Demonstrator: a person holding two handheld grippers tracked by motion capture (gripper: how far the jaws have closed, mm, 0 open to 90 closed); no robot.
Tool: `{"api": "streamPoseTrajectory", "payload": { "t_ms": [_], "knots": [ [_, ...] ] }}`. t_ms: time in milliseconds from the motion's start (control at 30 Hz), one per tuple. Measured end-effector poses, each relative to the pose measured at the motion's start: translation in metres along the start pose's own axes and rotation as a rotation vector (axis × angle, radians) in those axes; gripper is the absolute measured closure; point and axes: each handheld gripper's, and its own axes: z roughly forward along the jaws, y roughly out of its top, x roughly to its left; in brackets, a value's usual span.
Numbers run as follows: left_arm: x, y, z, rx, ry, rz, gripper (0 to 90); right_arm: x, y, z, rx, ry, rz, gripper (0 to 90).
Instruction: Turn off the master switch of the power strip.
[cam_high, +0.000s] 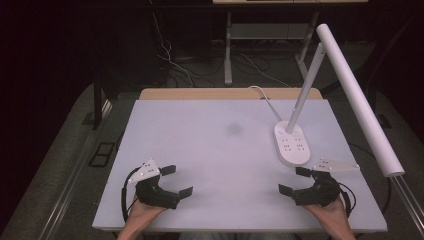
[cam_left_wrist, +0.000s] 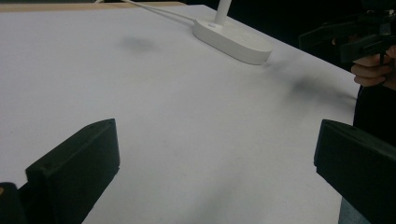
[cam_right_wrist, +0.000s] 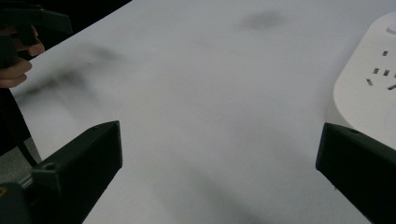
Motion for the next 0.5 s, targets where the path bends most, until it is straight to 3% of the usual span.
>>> {"api": "streamPoseTrajectory", "payload": {
  "t_ms": [500],
  "knots": [
    [0.0000,-0.0010,0.0002,0.010,-0.009,-0.009,0.0,0.0018,-0.0012,-0.0002,0.012,0.005,-0.001,0.0]
  ]
}}
